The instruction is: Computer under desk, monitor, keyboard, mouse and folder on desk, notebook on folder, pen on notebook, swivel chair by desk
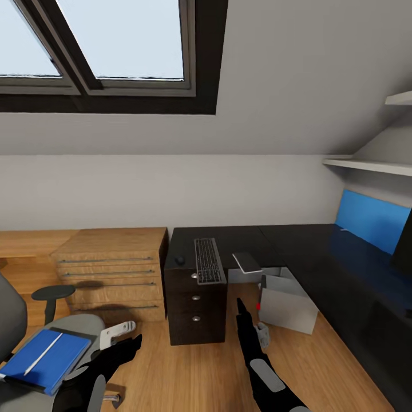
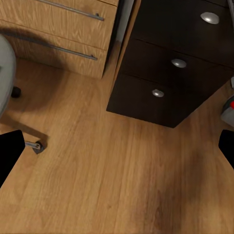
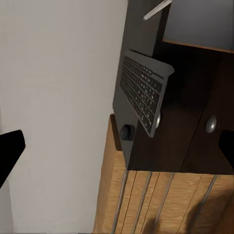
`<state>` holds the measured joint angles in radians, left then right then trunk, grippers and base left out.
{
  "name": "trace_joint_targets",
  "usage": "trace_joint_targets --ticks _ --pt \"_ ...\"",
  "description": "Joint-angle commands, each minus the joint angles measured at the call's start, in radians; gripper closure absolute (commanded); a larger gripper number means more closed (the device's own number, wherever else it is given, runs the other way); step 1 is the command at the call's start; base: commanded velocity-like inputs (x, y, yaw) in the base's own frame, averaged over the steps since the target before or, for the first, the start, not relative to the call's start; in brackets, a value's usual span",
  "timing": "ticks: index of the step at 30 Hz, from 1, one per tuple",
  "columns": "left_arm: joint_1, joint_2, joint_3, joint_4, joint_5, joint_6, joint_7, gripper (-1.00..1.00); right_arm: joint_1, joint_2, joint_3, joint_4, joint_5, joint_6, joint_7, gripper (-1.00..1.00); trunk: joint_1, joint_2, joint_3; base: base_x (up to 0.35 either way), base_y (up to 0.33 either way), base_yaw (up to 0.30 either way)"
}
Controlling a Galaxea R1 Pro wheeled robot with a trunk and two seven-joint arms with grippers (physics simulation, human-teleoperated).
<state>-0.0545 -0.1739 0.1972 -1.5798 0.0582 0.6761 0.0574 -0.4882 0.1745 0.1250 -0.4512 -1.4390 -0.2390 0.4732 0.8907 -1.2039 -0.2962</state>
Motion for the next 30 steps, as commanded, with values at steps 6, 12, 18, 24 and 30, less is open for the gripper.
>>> trace_joint_targets --ticks 6,12,18,24,30 --pt "-0.001 -0.001 0.001 0.0 0.008 0.005 0.005 -1.0 -0.001 0.0 0.008 0.006 -0.01 -0.002 0.041 -1.0 0.023 -0.043 -0.02 0.0 0.0 0.0" --pt "-0.001 -0.001 0.001 0.002 0.008 0.005 0.005 -1.0 0.0 0.0 0.009 0.005 -0.012 0.029 0.048 -1.0 0.046 -0.085 -0.039 0.0 0.0 0.0" --pt "-0.001 -0.001 0.001 0.003 0.008 0.005 0.005 -1.0 0.0 0.0 0.004 0.005 -0.014 0.135 0.045 -1.0 0.069 -0.127 -0.058 0.0 0.0 0.0" --pt "-0.001 -0.001 0.001 0.002 0.008 0.005 0.005 -1.0 0.0 0.0 0.008 -0.001 -0.007 0.132 0.018 -1.0 0.092 -0.169 -0.077 0.0 0.0 0.0" --pt "0.0 -0.001 0.001 -0.002 0.008 0.005 0.005 -1.0 0.002 0.0 0.007 -0.061 -0.004 0.131 -0.067 -1.0 0.115 -0.211 -0.095 0.0 0.0 0.0"
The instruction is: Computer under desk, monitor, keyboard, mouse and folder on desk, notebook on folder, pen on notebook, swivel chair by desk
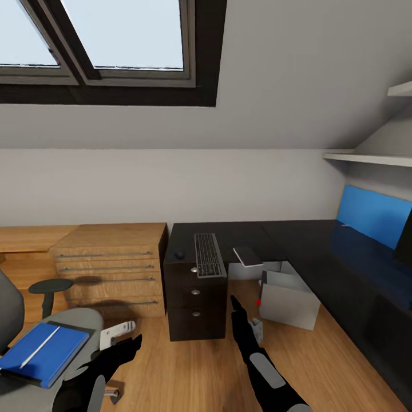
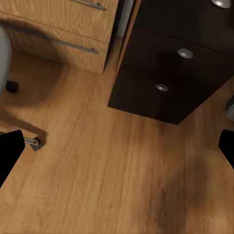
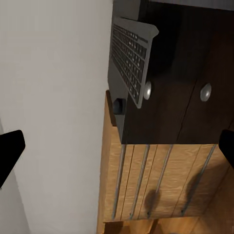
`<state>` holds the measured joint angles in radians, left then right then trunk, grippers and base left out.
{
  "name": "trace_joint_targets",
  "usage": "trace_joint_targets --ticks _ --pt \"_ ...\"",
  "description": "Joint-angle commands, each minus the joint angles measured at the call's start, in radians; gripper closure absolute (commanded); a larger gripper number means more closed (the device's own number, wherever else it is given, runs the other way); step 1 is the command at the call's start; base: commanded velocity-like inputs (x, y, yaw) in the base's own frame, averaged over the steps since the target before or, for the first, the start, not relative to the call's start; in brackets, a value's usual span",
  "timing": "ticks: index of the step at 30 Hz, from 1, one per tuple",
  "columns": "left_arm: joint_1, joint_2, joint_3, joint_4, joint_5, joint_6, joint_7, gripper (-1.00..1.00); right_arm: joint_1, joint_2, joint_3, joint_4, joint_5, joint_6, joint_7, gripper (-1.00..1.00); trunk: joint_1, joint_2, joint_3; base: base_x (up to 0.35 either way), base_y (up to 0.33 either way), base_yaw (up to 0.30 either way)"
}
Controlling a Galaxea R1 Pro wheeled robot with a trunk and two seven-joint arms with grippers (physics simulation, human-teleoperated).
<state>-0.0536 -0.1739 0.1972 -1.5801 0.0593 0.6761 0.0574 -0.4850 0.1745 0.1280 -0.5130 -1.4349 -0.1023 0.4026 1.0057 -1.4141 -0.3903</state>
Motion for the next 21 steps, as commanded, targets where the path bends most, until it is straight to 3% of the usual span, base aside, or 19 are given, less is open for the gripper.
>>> trace_joint_targets --ticks 1,7,21 --pt "0.0 -0.001 0.001 -0.002 0.007 0.005 0.005 -1.0 0.002 0.0 0.003 -0.061 -0.007 -0.006 -0.048 -1.0 0.004 -0.008 -0.004 0.0 0.0 0.0" --pt "0.005 -0.001 0.0 -0.004 0.007 0.005 0.004 -1.0 0.012 0.0 0.003 -0.165 0.013 -0.005 -0.172 -1.0 0.015 -0.029 -0.014 0.0 0.0 0.0" --pt "0.006 -0.001 -0.001 -0.016 0.007 0.006 0.004 -1.0 0.014 0.0 0.002 -0.174 0.024 -0.003 -0.19 -1.0 0.061 -0.113 -0.051 0.0 0.0 0.0"
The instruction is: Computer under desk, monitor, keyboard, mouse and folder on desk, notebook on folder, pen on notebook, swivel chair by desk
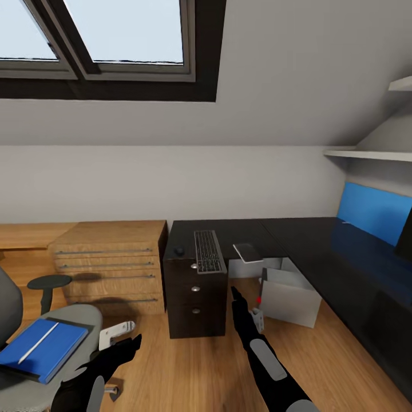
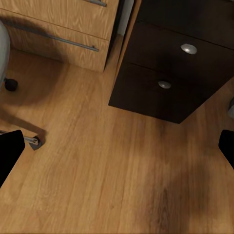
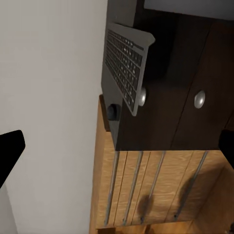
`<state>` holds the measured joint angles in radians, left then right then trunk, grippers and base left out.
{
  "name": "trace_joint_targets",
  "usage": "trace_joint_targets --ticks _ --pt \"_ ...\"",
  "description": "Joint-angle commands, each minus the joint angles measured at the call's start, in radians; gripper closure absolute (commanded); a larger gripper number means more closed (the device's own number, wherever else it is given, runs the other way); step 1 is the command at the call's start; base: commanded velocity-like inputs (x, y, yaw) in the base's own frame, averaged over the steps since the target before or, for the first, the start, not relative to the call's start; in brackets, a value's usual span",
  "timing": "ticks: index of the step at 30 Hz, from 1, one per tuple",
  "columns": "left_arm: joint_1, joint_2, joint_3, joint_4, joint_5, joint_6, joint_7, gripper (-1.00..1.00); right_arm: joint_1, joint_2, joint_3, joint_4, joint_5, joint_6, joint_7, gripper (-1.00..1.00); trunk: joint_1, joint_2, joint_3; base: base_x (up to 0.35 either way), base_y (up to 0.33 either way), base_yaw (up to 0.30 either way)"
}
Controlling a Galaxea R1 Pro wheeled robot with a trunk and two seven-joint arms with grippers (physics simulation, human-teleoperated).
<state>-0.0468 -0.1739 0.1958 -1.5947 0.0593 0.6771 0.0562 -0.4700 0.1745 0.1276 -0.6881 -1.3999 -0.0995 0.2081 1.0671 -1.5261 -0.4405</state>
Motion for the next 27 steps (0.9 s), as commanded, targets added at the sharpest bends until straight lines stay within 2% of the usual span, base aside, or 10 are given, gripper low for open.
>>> trace_joint_targets --ticks 1,10,17,27 --pt "-0.001 -0.001 0.001 -0.001 0.007 0.005 0.005 -1.0 -0.001 0.0 0.003 0.001 -0.011 -0.005 0.005 -1.0 0.004 -0.008 -0.004 0.0 0.0 0.0" --pt "-0.001 -0.001 0.001 -0.002 0.007 0.006 0.006 -1.0 -0.001 0.0 0.004 0.004 -0.009 -0.002 0.011 -1.0 0.038 -0.071 -0.033 0.0 0.0 0.0" --pt "-0.001 -0.001 0.001 -0.001 0.007 0.006 0.006 -1.0 -0.001 0.0 0.007 0.01 0.013 -0.002 0.01 -1.0 0.065 -0.12 -0.054 0.0 0.0 0.0" --pt "-0.001 -0.001 0.001 -0.002 0.007 0.006 0.006 -1.0 -0.001 0.0 0.031 0.02 0.016 -0.002 0.011 -1.0 0.104 -0.19 -0.086 0.0 0.0 0.0"
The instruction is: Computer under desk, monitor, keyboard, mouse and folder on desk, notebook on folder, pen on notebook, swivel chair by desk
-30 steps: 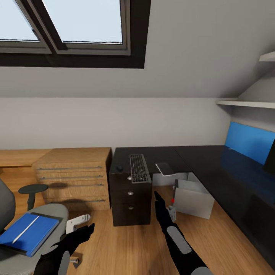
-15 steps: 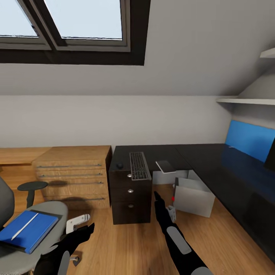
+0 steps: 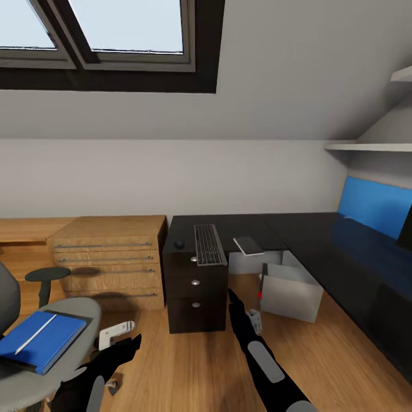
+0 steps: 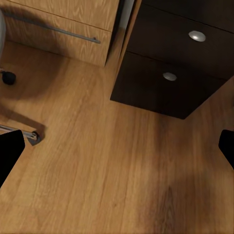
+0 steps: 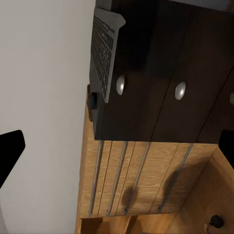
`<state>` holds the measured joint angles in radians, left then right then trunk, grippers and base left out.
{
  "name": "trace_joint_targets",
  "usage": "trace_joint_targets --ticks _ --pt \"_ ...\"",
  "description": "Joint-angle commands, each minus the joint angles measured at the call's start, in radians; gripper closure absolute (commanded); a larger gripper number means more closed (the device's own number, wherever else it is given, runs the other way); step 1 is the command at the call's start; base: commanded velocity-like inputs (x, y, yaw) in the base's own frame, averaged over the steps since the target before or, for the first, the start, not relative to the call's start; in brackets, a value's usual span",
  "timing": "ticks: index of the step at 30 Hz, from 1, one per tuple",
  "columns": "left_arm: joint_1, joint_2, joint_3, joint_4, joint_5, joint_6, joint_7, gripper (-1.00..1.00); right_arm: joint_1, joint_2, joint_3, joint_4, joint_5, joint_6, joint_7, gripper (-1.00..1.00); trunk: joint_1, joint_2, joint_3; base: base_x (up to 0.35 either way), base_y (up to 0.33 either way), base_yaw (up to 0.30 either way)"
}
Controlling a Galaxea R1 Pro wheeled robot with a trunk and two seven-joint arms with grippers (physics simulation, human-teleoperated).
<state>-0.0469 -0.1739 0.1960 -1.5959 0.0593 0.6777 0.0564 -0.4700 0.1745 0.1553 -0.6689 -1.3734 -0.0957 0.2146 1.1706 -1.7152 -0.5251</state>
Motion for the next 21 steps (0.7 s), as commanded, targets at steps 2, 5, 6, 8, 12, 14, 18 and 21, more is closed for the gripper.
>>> trace_joint_targets --ticks 2,5,6,8,12,14,18,21 --pt "-0.001 -0.001 0.001 -0.002 0.007 0.005 0.005 -1.0 -0.001 0.0 0.004 0.001 -0.01 -0.006 0.005 -1.0 0.008 -0.015 -0.007 0.0 0.0 0.0" --pt "-0.001 -0.001 0.0 -0.002 0.007 0.005 0.005 -1.0 -0.001 0.0 0.004 0.002 -0.01 -0.006 0.005 -1.0 0.019 -0.036 -0.017 0.0 0.0 0.0" --pt "-0.001 -0.001 0.001 -0.002 0.007 0.005 0.005 -1.0 -0.001 0.0 0.004 0.002 -0.01 -0.006 0.005 -1.0 0.023 -0.043 -0.02 0.0 0.0 0.0" --pt "-0.001 -0.001 0.001 -0.002 0.007 0.006 0.005 -1.0 -0.001 0.0 0.004 0.002 -0.01 -0.006 0.005 -1.0 0.031 -0.057 -0.026 0.0 0.0 0.0" --pt "-0.001 -0.001 0.0 -0.002 0.007 0.006 0.005 -1.0 -0.001 0.0 0.005 0.002 -0.01 -0.006 0.005 -1.0 0.046 -0.085 -0.039 0.0 0.0 0.0" --pt "-0.001 -0.001 0.0 -0.002 0.007 0.006 0.005 -1.0 -0.001 0.0 0.005 0.002 -0.01 -0.007 0.005 -1.0 0.054 -0.099 -0.045 0.0 0.0 0.0" --pt "-0.001 -0.001 0.0 -0.002 0.007 0.006 0.005 -1.0 -0.001 0.0 0.008 0.007 -0.009 -0.006 0.003 -1.0 0.069 -0.127 -0.058 0.0 0.0 0.0" --pt "-0.001 -0.001 0.0 -0.002 0.007 0.006 0.005 -1.0 -0.001 0.0 0.02 0.033 -0.008 -0.006 0.002 -1.0 0.081 -0.148 -0.067 0.0 0.0 0.0"
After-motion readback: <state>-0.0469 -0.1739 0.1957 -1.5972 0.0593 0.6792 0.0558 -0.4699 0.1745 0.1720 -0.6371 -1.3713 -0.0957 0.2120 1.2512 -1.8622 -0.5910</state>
